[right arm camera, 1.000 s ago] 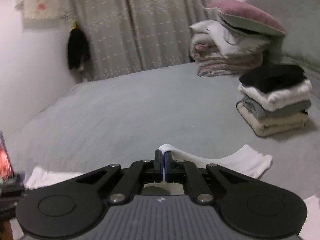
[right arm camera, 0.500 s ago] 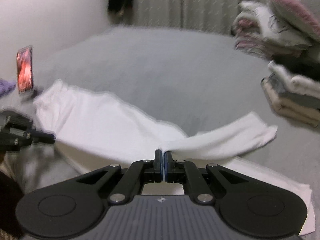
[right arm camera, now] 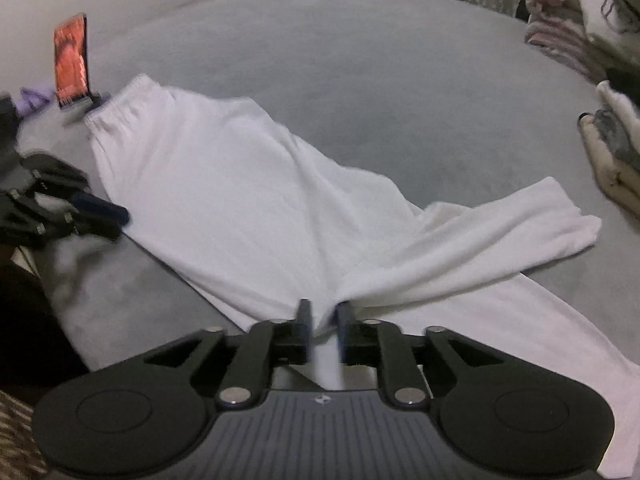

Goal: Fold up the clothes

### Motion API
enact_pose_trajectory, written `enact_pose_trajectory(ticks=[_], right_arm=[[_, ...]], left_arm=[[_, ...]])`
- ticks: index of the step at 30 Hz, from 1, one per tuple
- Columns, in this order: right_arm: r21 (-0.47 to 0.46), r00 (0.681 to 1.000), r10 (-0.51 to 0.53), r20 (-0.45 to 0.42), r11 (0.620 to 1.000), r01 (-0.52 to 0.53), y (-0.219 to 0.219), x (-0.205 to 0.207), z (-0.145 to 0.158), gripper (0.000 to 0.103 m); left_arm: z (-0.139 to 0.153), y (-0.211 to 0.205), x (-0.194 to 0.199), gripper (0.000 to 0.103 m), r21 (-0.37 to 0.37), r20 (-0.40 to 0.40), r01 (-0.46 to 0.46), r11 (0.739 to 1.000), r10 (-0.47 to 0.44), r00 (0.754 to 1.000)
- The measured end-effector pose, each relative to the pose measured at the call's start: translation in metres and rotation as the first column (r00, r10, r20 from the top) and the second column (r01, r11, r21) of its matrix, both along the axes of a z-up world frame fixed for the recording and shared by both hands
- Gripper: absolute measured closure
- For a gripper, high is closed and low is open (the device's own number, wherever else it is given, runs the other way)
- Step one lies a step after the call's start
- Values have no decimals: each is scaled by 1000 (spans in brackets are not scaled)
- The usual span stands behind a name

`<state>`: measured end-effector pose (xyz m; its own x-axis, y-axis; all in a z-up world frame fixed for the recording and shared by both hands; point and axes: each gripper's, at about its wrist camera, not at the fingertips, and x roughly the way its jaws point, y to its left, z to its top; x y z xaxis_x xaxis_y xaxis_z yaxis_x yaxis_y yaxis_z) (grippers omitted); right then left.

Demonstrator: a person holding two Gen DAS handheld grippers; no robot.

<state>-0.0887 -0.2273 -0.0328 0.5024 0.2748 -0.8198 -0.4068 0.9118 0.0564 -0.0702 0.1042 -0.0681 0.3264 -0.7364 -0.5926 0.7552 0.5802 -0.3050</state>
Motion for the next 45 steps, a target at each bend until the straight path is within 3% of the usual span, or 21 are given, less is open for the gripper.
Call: enact_pose_trajectory(ticks=[2, 6, 8, 11, 16, 22, 24, 28, 36, 38, 42, 45], right_arm=[[55, 1000, -7, 0, 998, 7, -3, 4, 7, 69], [120, 999, -37, 15, 992, 35, 1, 17, 13, 68], [143, 998, -53, 20, 988, 50, 6, 26, 14, 68], [154, 996, -74, 57, 986, 64, 13, 36, 19, 68], [161, 992, -102, 77, 983, 88, 27, 57, 20, 62], [151, 989, -145, 12, 978, 142, 39, 98, 14, 62], [147, 990, -140, -4, 979, 139, 44, 110, 16, 62], [166, 993, -118, 22, 980, 113, 57, 133, 8, 62], [155, 997, -54, 47, 987, 46, 75, 152, -21, 62], [158, 998, -38, 59, 987, 28, 78, 155, -24, 66], [164, 997, -1, 78, 986, -12, 80, 156, -27, 94], [178, 996, 20, 87, 983, -35, 80, 151, -22, 98]], left_arm=[[5, 6, 3, 67, -45, -4, -24, 999, 24, 1000], [14, 16, 19, 63, -138, -28, -103, 985, 100, 995], [17, 15, 28, 55, -161, -37, -152, 975, 148, 988], [18, 14, 42, 50, -177, -61, -226, 958, 218, 974], [15, 5, 65, 50, -145, -107, -324, 935, 311, 944], [9, -3, 91, 54, -116, -153, -368, 922, 350, 924], [6, -2, 98, 60, -119, -179, -381, 917, 358, 916], [-1, 1, 110, 72, -140, -245, -400, 906, 360, 900], [-18, 3, 118, 77, -115, -308, -414, 903, 364, 879], [-20, 5, 118, 78, -118, -319, -421, 899, 367, 874], [-22, 10, 120, 81, -125, -343, -434, 892, 372, 863], [-24, 12, 120, 80, -132, -360, -443, 887, 374, 855]])
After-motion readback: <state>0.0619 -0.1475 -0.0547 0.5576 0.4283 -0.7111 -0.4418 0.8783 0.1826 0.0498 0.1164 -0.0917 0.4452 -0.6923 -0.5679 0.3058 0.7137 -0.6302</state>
